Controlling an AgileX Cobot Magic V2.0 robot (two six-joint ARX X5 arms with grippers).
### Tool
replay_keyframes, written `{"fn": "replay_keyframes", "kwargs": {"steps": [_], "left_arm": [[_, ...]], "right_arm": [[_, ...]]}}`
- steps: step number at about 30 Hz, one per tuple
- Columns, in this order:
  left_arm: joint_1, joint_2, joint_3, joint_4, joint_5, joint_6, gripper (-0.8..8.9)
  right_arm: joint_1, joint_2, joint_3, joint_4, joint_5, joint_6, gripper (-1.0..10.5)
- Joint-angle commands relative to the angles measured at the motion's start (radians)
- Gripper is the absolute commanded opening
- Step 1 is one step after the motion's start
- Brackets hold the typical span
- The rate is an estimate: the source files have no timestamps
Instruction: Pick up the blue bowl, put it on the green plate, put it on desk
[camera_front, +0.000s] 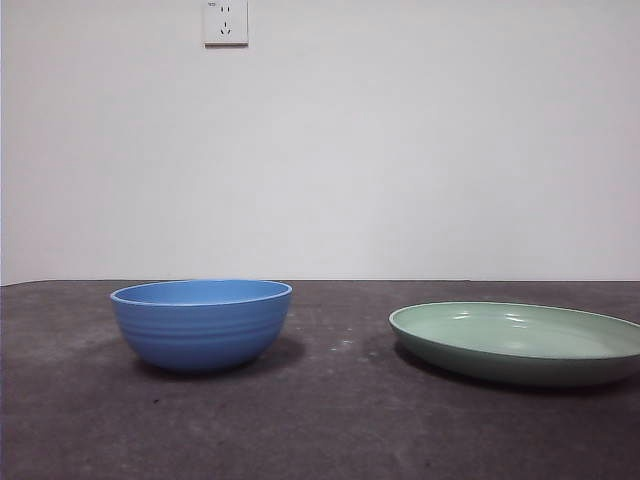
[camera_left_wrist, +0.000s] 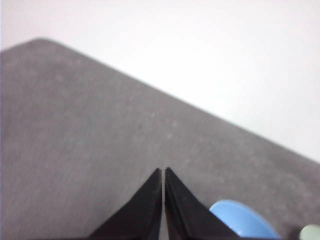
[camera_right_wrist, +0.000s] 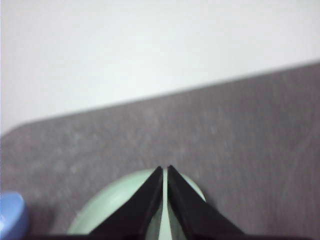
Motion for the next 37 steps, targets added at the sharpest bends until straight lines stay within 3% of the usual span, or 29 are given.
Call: {"fn": "replay_keyframes", "kwargs": {"steps": [1,4,10,23,28,37], "left_arm": [[0.002,0.033,0.081,-0.027,0.002,0.003,0.10],[0.002,0.087,0.172,-0.088,0.025,0.044,0.10],[0.002,0.240,0.344,-0.221,0.166,0.165,0.10],[-0.014,0.582,0.590,-0.504,0.491,0.404,0.10],[-0.058,0.648,0.631,-0.581,0.537,0.465,0.10],[-0.098,0.663,0.633,-0.590,0.537,0.469,0.11]], "right_arm": [[-0.001,0.012,0.064,-0.021,0.008,0.012,0.1],[-0.001,0.053,0.152,-0.076,0.007,0.001,0.1],[-0.001,0.215,0.344,-0.246,-0.018,-0.079,0.1],[0.000,0.615,0.695,-0.686,-0.291,-0.340,0.1],[0.020,0.694,0.742,-0.808,-0.327,-0.408,0.1],[0.087,0.737,0.741,-0.888,-0.322,-0.436,0.1]]}}
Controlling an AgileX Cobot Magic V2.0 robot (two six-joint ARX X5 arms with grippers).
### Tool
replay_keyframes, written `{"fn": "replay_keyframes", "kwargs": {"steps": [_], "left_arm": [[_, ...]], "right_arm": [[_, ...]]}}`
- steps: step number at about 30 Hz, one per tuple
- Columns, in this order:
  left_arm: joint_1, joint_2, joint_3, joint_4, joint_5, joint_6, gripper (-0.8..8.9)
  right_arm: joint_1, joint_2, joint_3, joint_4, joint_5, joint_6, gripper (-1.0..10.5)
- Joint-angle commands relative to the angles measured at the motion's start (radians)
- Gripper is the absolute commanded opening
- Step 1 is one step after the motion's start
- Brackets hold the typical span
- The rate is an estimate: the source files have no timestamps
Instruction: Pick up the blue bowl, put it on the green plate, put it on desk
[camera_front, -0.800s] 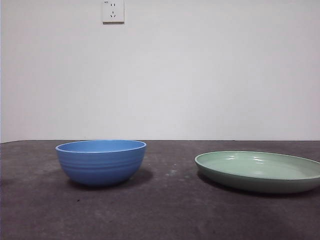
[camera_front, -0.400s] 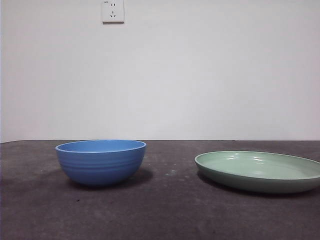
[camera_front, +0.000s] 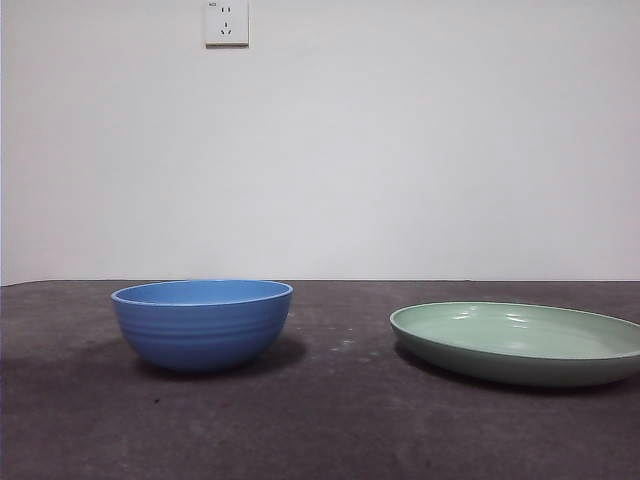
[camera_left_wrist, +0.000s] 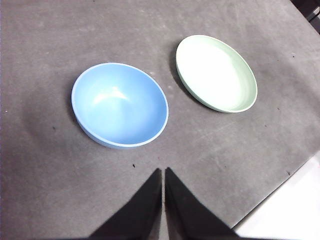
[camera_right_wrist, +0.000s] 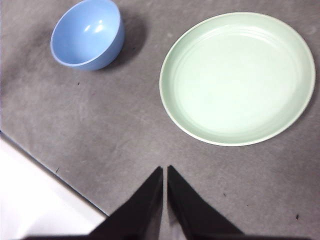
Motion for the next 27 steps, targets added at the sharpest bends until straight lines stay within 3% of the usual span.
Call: {"fn": "replay_keyframes", "kwargs": {"steps": [1,4,8,10,27], "left_arm": [[-0.003,0.006,0.021,0.007,0.006,0.013,0.12],[-0.003,0.006,0.021,0.008,0.005,0.013,0.71],[-0.003,0.006,0.021,0.008,0.005,0.013,2.86],[-0.003,0.006,0.021,0.008,0.001,0.010,3.59],[-0.008,0.087,0.054,0.027,-0.024,-0.022,3.77]], "right_arm": [[0.008,0.005,0.018,0.009,-0.002,-0.021,0.1],[0.009,0.005,0.018,0.010,-0.002,-0.019,0.4],[0.009,0.005,0.018,0.010,-0.002,-0.005,3.4],[0.009,0.005,0.018,0.012,-0.003,0.003,3.8],[0.009,0.005,0.018,0.019,-0.002,0.009,3.8]]}}
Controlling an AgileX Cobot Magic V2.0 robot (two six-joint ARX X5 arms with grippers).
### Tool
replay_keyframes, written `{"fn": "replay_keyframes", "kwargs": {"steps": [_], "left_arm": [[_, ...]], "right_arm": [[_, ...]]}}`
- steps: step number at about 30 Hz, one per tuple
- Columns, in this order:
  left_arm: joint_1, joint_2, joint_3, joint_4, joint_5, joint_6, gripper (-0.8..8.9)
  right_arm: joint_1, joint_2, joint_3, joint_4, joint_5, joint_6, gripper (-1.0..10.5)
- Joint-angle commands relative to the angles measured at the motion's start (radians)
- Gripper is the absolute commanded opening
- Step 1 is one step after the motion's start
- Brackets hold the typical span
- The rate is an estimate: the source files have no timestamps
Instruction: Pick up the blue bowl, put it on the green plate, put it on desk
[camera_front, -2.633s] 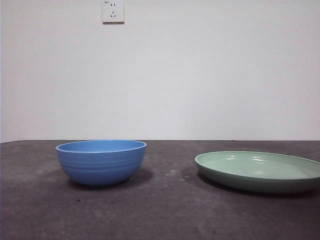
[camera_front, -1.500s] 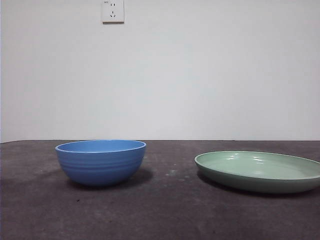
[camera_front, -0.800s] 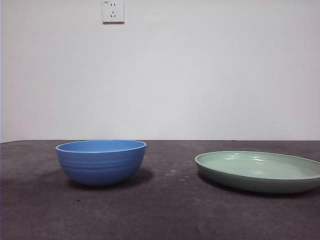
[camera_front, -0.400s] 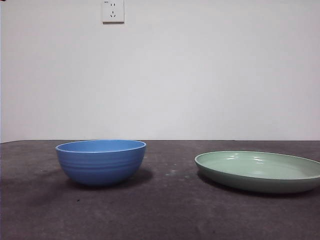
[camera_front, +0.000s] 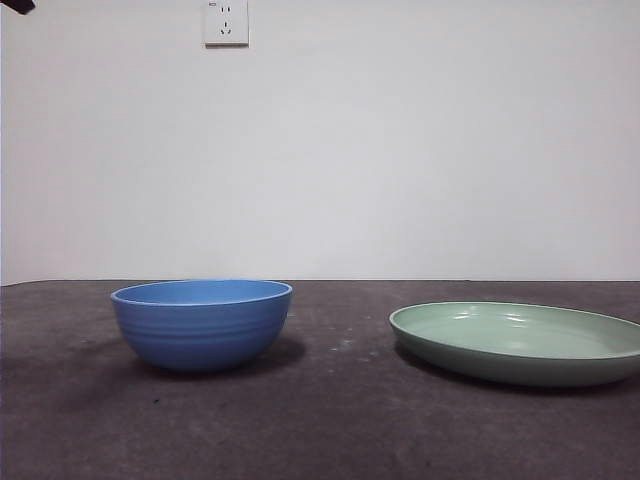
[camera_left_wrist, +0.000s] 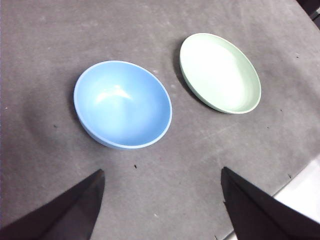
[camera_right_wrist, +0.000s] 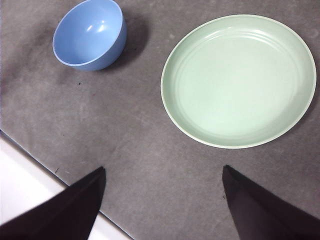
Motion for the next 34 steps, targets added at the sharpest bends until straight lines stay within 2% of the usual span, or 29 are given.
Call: {"fn": "replay_keyframes", "kwargs": {"steps": [1,8,19,24,29,34], "left_arm": [[-0.013,0.042,0.044,0.015,-0.031,-0.006,3.77],[-0.081,0.218,0.150,0.021,-0.154,-0.027,3.75],[-0.195,0.593,0.320,0.072,-0.362,-0.027,3.75],[-0.206,0.731,0.343,0.122,-0.380,-0.024,3.75],[-0.210,0.875,0.343,0.139,-0.448,-0.021,3.75],[-0.210,0.987,0.343,0.194,-0.448,-0.020,3.72]], "right_arm": [[0.003,0.005,0.018,0.014,-0.002,0.011,3.8],[0.003,0.005,0.018,0.016,0.001,0.011,3.8],[0.003,0.005,0.018,0.016,0.003,0.027,3.8],[0.003,0.005,0.018,0.016,0.003,0.027,3.8],[0.003,0.005,0.018,0.017,0.003,0.027,3.7],[0.003,0.005,0.018,0.024,0.004,0.027,3.7]]}}
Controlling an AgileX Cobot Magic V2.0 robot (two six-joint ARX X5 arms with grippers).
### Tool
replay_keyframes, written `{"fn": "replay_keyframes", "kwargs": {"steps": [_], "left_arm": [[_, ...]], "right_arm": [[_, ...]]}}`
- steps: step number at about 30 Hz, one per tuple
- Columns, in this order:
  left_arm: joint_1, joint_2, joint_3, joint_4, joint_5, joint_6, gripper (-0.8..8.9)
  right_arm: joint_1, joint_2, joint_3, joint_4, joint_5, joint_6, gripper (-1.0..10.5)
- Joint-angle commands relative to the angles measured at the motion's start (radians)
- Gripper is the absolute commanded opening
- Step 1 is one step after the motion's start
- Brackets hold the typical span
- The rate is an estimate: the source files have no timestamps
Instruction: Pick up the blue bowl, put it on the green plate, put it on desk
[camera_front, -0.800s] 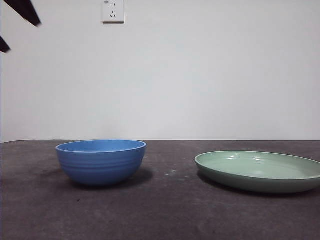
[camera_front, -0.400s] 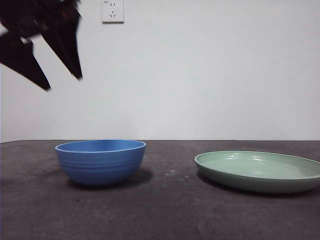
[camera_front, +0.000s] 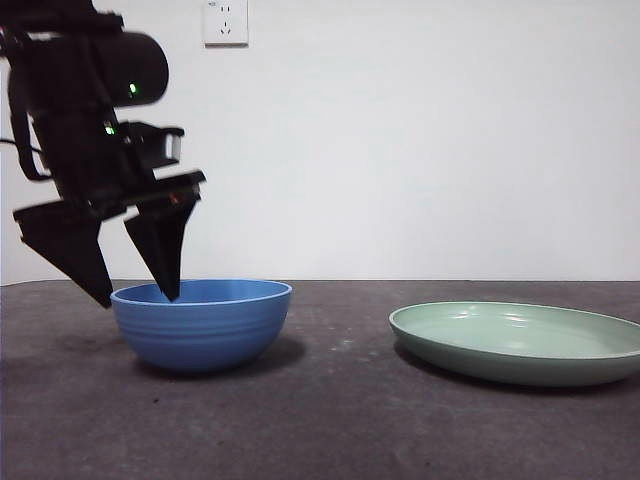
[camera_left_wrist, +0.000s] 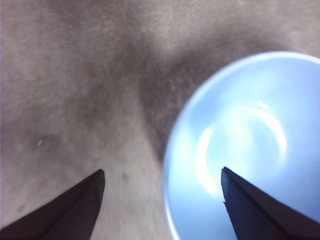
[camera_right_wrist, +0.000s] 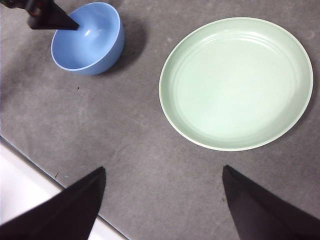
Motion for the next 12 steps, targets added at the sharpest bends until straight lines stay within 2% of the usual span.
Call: {"fn": "replay_keyframes", "kwargs": {"steps": [1,3,10,12], "left_arm": [[-0.005,0.051,0.021,0.018,-0.005,0.005,3.67],[-0.005,0.062,0.021,0.018,-0.005,0.005,3.17],[-0.006,0.058,0.031,0.028,-0.005,-0.011,0.21],[-0.005,0.047,0.041,0.029,-0.005,-0.027,0.09]], "right_arm": [[0.003,0.005,0.018,0.010,0.000,0.008,3.7],[0.003,0.005,0.018,0.010,0.000,0.008,3.7],[0.003,0.006,0.018,0.010,0.000,0.007,3.7],[0.003,0.006,0.018,0.011,0.000,0.007,3.7]]}}
